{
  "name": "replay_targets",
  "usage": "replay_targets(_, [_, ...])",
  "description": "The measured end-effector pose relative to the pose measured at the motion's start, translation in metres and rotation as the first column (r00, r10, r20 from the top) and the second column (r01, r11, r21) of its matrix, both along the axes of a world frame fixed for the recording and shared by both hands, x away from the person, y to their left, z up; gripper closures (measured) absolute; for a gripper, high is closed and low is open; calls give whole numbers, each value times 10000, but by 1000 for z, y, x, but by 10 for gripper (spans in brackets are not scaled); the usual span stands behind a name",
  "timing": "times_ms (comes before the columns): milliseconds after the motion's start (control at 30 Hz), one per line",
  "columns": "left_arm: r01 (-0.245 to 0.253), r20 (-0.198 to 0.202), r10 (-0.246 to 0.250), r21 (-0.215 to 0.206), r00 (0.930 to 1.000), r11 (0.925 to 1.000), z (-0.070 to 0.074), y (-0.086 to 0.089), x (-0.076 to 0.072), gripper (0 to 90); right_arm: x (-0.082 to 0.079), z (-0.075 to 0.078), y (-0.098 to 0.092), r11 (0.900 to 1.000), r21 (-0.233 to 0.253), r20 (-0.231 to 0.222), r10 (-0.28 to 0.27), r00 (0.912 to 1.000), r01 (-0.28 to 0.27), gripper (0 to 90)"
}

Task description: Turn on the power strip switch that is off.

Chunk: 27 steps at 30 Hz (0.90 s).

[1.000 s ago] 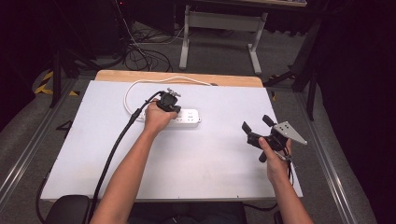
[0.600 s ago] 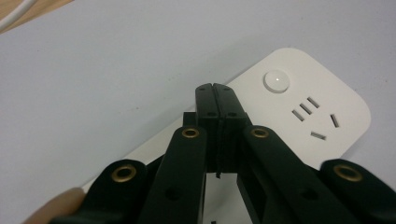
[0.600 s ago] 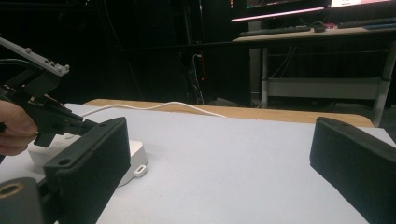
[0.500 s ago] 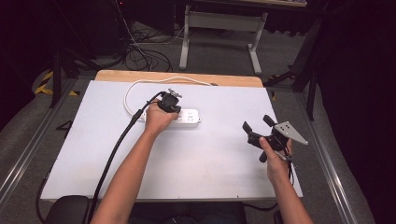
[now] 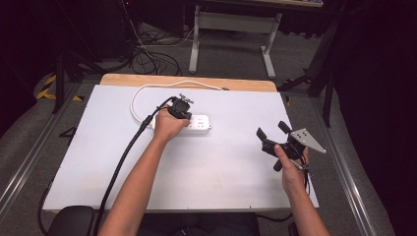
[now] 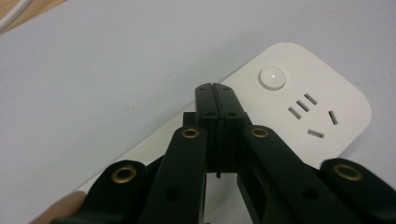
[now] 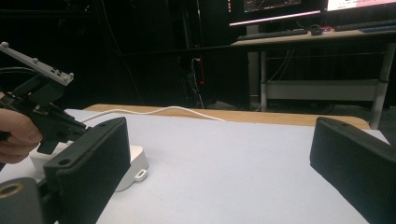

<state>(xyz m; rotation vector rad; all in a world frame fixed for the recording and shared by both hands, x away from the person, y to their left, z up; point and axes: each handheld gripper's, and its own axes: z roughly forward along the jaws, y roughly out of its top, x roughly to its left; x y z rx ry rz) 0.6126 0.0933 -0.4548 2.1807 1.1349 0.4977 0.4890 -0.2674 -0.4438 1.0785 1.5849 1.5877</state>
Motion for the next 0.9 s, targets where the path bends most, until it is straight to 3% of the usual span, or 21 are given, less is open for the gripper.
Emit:
replay_targets(633, [-77,-113,77,-61,9999,10000,1,0,1,900,-9,3,0,10000,5,87,-48,10000,48,55])
replay_targets(800, [-10,-21,11,515,10000,9987,3,-4,-1,900,-8,2,-1,10000,53,28,-73,10000,73,55])
replay_targets(900, [19,-92,-16,381,10000,9993,3,-3,0,900,-7,1,-1,10000,31,-31,-24,10000,25,54])
